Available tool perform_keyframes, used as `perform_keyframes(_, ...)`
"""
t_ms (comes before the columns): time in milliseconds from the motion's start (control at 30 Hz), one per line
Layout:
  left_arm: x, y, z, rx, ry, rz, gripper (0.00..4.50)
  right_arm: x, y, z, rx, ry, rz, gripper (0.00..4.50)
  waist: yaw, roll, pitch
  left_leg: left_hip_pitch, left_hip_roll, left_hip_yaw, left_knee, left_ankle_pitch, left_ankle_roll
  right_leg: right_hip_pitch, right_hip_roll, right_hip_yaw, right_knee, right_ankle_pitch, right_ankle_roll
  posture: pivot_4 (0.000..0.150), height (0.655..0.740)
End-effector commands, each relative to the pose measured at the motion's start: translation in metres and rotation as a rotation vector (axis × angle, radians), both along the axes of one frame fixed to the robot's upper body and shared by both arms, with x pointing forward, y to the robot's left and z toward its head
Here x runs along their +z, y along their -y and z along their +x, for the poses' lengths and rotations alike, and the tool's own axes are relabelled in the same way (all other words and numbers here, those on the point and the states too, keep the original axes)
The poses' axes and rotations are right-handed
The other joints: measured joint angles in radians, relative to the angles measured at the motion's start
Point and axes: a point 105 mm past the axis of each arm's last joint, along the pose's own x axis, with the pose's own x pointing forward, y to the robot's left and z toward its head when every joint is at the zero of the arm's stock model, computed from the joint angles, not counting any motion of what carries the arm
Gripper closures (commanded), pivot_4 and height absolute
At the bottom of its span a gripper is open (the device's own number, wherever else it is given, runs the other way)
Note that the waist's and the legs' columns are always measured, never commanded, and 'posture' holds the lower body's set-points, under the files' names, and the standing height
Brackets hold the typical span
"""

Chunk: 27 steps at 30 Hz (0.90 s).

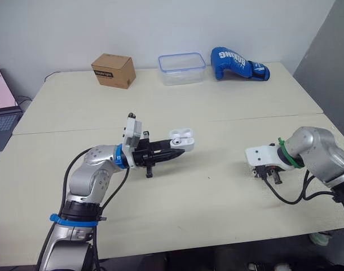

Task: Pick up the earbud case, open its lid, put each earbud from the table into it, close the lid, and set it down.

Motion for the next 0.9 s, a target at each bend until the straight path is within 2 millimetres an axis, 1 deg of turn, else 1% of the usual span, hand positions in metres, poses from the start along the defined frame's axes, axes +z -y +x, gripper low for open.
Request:
perform_keyframes(33,0.006,0.002,-0.004,-0.017,0.043,-0.008,3.73,0.003,0.005,0.002,0.015,0.028,-0.048,4.11,0.0,0.0,0.0,0.0,0.0,0.0,0.0,0.0,0.0,0.0,0.0,0.0,0.0,0.0,0.0,0.15,0.7307)
perform_keyframes(267,0.005,0.003,-0.005,-0.017,0.045,-0.006,3.73,-0.001,0.007,0.0,0.019,0.012,-0.058,4.11,0.0,0.0,0.0,0.0,0.0,0.0,0.0,0.0,0.0,0.0,0.0,0.0,0.0,0.0,0.0,0.15,0.7307)
perform_keyframes(333,0.005,0.003,-0.005,-0.017,0.045,-0.005,3.73,-0.003,0.008,-0.002,0.019,0.0,-0.065,3.35,0.0,0.0,0.0,0.0,0.0,0.0,0.0,0.0,0.0,0.0,0.0,0.0,0.0,0.0,0.0,0.15,0.7307)
perform_keyframes(433,0.005,0.003,-0.005,-0.018,0.045,-0.005,3.73,-0.004,0.01,-0.004,0.025,-0.001,-0.082,2.42,0.002,0.0,0.0,0.0,0.0,0.0,0.0,0.0,0.0,0.0,0.0,0.0,0.0,0.0,0.0,0.15,0.7307)
perform_keyframes(533,0.005,0.003,-0.005,-0.018,0.044,-0.006,3.73,-0.002,0.01,-0.004,0.029,0.008,-0.097,1.31,0.005,0.0,0.0,0.0,0.0,-0.001,0.0,0.0,0.0,0.001,0.0,0.0,0.0,0.0,0.0,0.15,0.7307)
perform_keyframes(567,0.005,0.003,-0.005,-0.019,0.045,-0.006,3.73,-0.001,0.01,-0.003,0.029,0.013,-0.106,1.03,0.005,0.0,0.0,0.0,0.0,-0.001,0.0,0.0,0.0,0.001,0.0,0.0,0.0,0.0,0.0,0.15,0.7307)
perform_keyframes(900,0.005,0.003,-0.005,-0.017,0.047,-0.008,3.73,0.004,-0.001,-0.008,0.029,0.021,-0.175,1.03,0.004,0.0,0.0,0.0,0.0,-0.001,0.0,0.0,0.0,0.0,0.0,0.0,0.0,0.0,0.0,0.15,0.7307)
